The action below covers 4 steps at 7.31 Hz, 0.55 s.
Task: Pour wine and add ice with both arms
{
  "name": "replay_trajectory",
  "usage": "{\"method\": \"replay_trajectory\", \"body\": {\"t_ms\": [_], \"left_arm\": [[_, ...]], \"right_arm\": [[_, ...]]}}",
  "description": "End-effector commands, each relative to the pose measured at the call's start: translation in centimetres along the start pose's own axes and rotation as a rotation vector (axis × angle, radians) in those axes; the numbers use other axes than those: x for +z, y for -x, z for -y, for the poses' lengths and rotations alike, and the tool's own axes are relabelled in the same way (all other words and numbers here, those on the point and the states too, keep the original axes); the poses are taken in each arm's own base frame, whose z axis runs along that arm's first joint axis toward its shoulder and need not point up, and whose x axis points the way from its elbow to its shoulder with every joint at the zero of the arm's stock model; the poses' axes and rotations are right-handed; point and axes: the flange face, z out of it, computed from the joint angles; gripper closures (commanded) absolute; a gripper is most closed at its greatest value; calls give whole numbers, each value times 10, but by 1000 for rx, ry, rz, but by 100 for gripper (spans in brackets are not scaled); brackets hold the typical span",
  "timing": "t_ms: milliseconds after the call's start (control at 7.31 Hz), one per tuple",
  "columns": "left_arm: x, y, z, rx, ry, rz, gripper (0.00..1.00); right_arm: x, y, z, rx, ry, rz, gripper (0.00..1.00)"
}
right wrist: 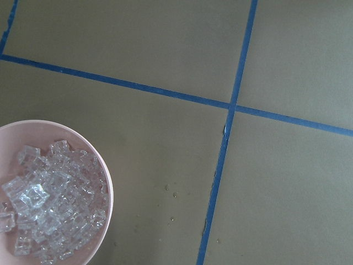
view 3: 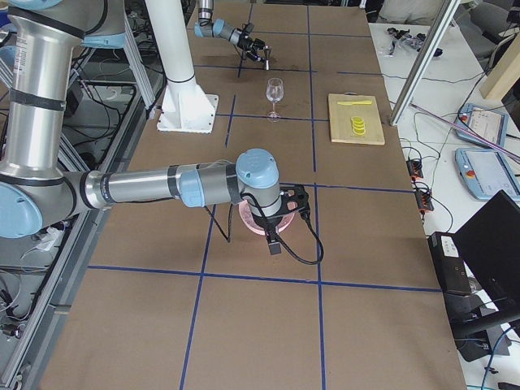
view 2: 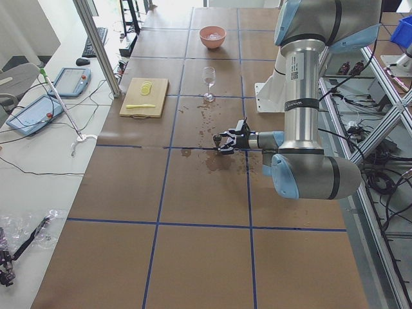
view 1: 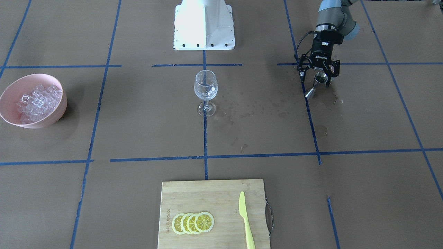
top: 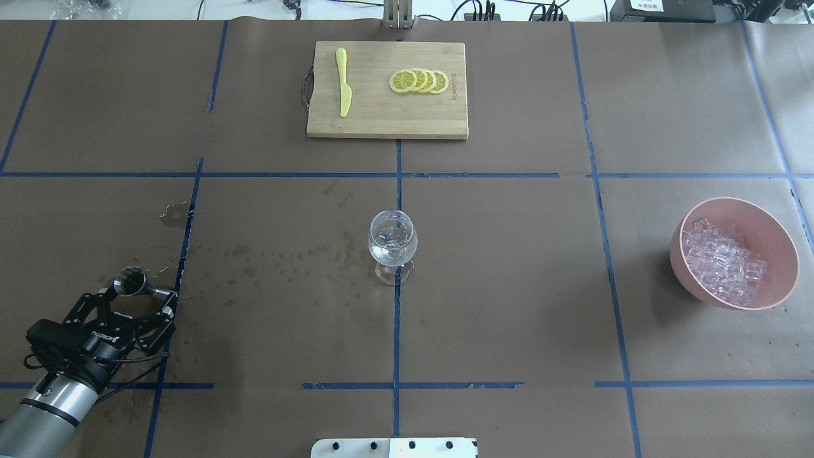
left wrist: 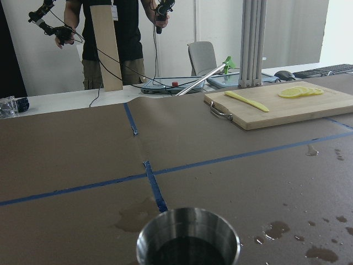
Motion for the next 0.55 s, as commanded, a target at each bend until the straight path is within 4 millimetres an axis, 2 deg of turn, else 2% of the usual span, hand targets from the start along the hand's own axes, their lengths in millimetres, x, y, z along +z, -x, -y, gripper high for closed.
{"method": "replay_trajectory", "body": {"t_ms": [0,137,411], "left_arm": [[3,-8,-4,-54,0,-4,20],[2,-6,-2,-76,-6,-12,36],[2,-5,-1,-86,-10,-15,39]], "right_arm": [[0,0,0,0,0,0,0],[0,0,0,0,0,0,0],[0,0,0,0,0,0,0]]}}
